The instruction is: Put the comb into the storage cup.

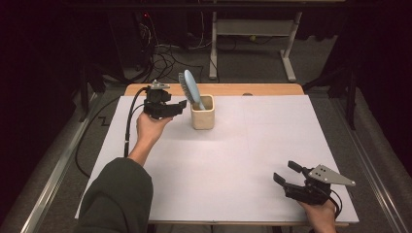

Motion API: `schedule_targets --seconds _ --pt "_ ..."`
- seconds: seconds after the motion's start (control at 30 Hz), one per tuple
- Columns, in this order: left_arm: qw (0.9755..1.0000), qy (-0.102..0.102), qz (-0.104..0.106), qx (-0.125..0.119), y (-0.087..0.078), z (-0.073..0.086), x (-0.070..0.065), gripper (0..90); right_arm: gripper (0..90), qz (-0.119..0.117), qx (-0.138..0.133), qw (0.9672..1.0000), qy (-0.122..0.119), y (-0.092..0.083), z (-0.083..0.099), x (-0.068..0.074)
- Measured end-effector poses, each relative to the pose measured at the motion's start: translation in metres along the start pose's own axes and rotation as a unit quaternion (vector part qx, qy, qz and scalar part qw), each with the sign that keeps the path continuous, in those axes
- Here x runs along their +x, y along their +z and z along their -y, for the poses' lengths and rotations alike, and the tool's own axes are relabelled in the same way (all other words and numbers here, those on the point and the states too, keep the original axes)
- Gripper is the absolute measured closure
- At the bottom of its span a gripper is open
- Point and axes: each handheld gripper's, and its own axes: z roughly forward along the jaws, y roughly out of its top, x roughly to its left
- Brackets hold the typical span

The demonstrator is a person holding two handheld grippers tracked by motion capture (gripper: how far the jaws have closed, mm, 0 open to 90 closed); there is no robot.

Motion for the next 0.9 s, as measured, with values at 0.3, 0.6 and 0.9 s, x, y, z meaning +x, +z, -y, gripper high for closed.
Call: schedule_targets --seconds 0.3,0.6,0.9 --pt "1.0 -0.003 0.001 0.001 -0.005 0.005 0.005 32.9 26.2 0.001 0.001 1.0 0.0 0.0 0.0 0.0" --pt "1.0 -0.007 0.001 -0.003 -0.011 0.01 0.009 32.7 26.2 0.002 -0.001 1.0 0.001 0.0 0.0 0.0" --pt "1.0 -0.007 0.001 -0.004 -0.019 0.014 0.012 32.2 26.2 0.003 0.001 1.0 0.003 0.0 0.0 -0.001"
